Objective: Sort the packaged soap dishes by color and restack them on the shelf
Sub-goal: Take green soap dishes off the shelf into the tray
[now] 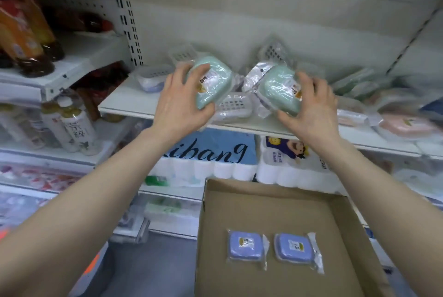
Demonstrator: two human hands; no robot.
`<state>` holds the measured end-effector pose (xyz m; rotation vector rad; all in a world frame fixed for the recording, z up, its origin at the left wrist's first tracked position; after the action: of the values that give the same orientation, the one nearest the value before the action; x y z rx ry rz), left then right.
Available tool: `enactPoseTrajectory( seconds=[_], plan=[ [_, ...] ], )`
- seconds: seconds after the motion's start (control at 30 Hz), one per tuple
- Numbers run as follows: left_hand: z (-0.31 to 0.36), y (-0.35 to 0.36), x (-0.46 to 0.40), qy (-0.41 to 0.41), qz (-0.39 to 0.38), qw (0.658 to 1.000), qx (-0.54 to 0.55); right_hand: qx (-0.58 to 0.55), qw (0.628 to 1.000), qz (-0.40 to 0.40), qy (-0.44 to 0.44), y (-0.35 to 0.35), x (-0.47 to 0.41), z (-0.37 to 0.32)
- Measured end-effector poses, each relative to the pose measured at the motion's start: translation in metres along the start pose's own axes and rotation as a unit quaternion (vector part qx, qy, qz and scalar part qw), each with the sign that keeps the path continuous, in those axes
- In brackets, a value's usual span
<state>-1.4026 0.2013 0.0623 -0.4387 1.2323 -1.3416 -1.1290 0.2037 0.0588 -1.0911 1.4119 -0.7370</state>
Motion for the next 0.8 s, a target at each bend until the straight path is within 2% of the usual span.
enactPoseTrajectory(
  seconds=[0.2, 0.37, 0.5, 0.63, 0.73, 0.8],
  plan=[
    [0.073, 0.052, 0.075, 0.048, -0.023, 0.999, 0.008, -0.003, 1.0, 0.009, -0.02, -0.006, 0.11, 0.066],
    [0.096, 0.133, 0.149, 0.052, -0.102, 0.993, 0.008, -0.041, 0.997, -0.058, -0.024, 0.048, 0.195, 0.109],
    [0.08, 0.222, 0.22, -0.005, -0.244, 0.97, 0.005, -0.031, 0.975, -0.22, -0.016, 0.131, 0.263, 0.126],
    [0.057, 0.3, 0.289, -0.045, -0.38, 0.924, 0.004, -0.018, 0.921, -0.389, 0.032, 0.212, 0.336, 0.142],
    [0.047, 0.343, 0.319, -0.052, -0.449, 0.892, -0.009, 0.0, 0.874, -0.482, 0.057, 0.253, 0.373, 0.154],
    [0.046, 0.368, 0.333, -0.031, -0.484, 0.874, -0.038, 0.002, 0.859, -0.509, 0.054, 0.273, 0.386, 0.159]
  ],
)
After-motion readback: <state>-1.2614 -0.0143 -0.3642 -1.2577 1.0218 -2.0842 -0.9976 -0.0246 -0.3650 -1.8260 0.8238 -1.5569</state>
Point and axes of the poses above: each hand's wrist, its own x-axis away from the middle knuckle, its own y-axis out of the palm, z = x × y, the point moved 9 cm from there along -x, towards the middle knuckle, and after that the axes turned 12 degrees about -z, right-handed, at the moved point
